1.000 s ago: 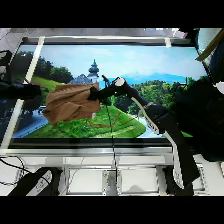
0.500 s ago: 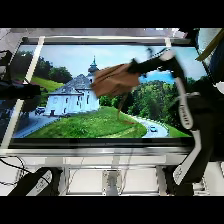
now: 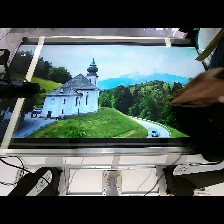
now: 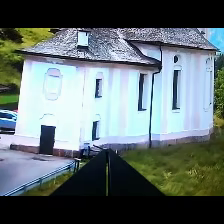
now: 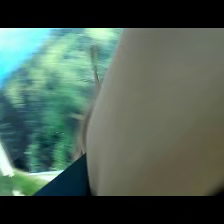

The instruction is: Fold the clothes and pants, and hang the long-sleeved shirts on hangers.

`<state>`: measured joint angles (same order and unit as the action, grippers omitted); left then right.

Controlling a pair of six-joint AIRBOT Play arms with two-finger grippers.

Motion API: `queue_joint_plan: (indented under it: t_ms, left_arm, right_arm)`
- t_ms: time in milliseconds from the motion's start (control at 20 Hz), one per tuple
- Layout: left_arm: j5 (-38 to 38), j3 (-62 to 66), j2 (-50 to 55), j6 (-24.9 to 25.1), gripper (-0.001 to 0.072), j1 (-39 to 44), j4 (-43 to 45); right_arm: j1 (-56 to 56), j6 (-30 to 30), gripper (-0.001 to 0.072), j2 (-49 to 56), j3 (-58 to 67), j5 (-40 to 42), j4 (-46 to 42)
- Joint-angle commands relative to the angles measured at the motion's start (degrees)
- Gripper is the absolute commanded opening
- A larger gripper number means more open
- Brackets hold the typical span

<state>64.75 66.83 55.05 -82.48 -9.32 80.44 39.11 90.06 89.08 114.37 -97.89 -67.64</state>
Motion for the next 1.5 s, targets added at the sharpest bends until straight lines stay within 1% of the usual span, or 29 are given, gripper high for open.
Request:
queue_joint_plan:
  t_ms: [0,150,300,450,500,550,600,650,700,800,950,1050,1100,1150,1200,1250,1300,1350,1400,1450]
  left_arm:
    - [-0.02,-0.02,0.02,-1.36,0.0008,-0.02,-0.07]
    - [-0.02,-0.02,0.02,-1.33,0.0008,-0.02,-0.04]
    - [-0.04,-0.02,0.02,-1.33,0.0008,-0.02,-0.04]
    - [-0.04,-0.02,0.04,-1.29,0.0008,-0.02,0.15]
    - [-0.04,-0.02,0.13,-1.29,0.0008,-0.07,0.17]
    - [-0.04,-0.02,0.28,-1.31,0.0008,-0.07,0.13]
    - [-0.02,-0.02,0.48,-1.31,0.0009,-0.07,0.13]
    - [-0.02,-0.02,0.74,-1.31,0.0009,-0.04,0.11]
    - [-0.02,-0.02,1.01,-1.31,0.0009,-0.04,0.13]
    - [0.02,-0.02,1.55,-1.31,0.0009,-0.04,0.15]
    - [0.70,-0.02,1.79,-1.36,0.0009,-0.02,-0.50]
    - [1.09,-0.02,1.79,-1.33,0.0009,0.00,-1.60]
    - [1.07,-0.02,1.79,-1.33,0.0009,-0.02,-1.57]
    - [1.09,-0.02,1.81,-1.31,0.0009,-0.02,-1.57]
    - [1.09,-0.02,1.79,-1.33,0.0009,-0.02,-1.57]
    - [1.09,-0.02,1.81,-1.33,0.0009,-0.02,-1.57]
    - [1.09,-0.02,1.79,-1.33,0.0009,-0.02,-1.57]
    - [1.09,-0.02,1.81,-1.33,0.0009,-0.02,-1.57]
    - [1.09,-0.02,1.79,-1.33,0.0009,-0.02,-1.57]
    - [1.09,-0.02,1.81,-1.33,0.0009,-0.02,-1.57]
  right_arm:
    - [13.22,-1.77,0.0031,-5.27,-4.11,-6.10,-6.40]
    - [22.62,-2.58,0.0031,-9.42,-12.79,-4.96,-10.08]
    - [29.62,-3.65,0.0032,-11.61,-23.21,-2.60,-10.75]
    - [31.98,-5.05,0.0033,-11.58,-30.53,1.51,-10.93]
    - [31.98,-5.75,0.0055,-11.58,-32.20,1.38,-11.15]
    - [31.98,-5.64,0.0160,-11.56,-32.92,0.35,-11.15]
    - [31.98,-4.37,0.0353,-11.54,-32.74,-2.14,-10.99]
    - [31.98,-1.86,0.0443,-11.54,-31.91,-4.72,-10.71]
    - [31.91,0.79,0.0443,-11.54,-29.97,-7.76,-9.46]
    - [31.91,4.22,0.0442,-13.14,-24.85,-7.78,-1.22]
    - [30.01,4.35,0.0439,-16.92,-17.00,-5.18,16.20]
    - [25.57,4.33,0.0435,-19.67,-13.86,-4.28,26.38]
    - [21.92,3.54,0.0368,-21.42,-13.42,-2.91,30.42]
    - [17.68,1.66,0.0227,-23.02,-13.44,-1.60,32.57]
    - [12.22,-0.74,0.0057,-24.55,-13.44,-0.70,32.83]
    - [6.25,-4.61,0.0033,-25.62,-13.44,0.00,32.39]
    - [0.68,-7.54,0.0032,-26.14,-13.44,0.22,31.52]
    - [-4.81,-9.09,0.0033,-26.23,-13.44,0.26,29.83]
    - [-10.56,-9.18,0.0032,-26.03,-13.46,0.26,26.91]
    - [-15.76,-9.18,0.0033,-25.86,-13.46,0.31,22.25]
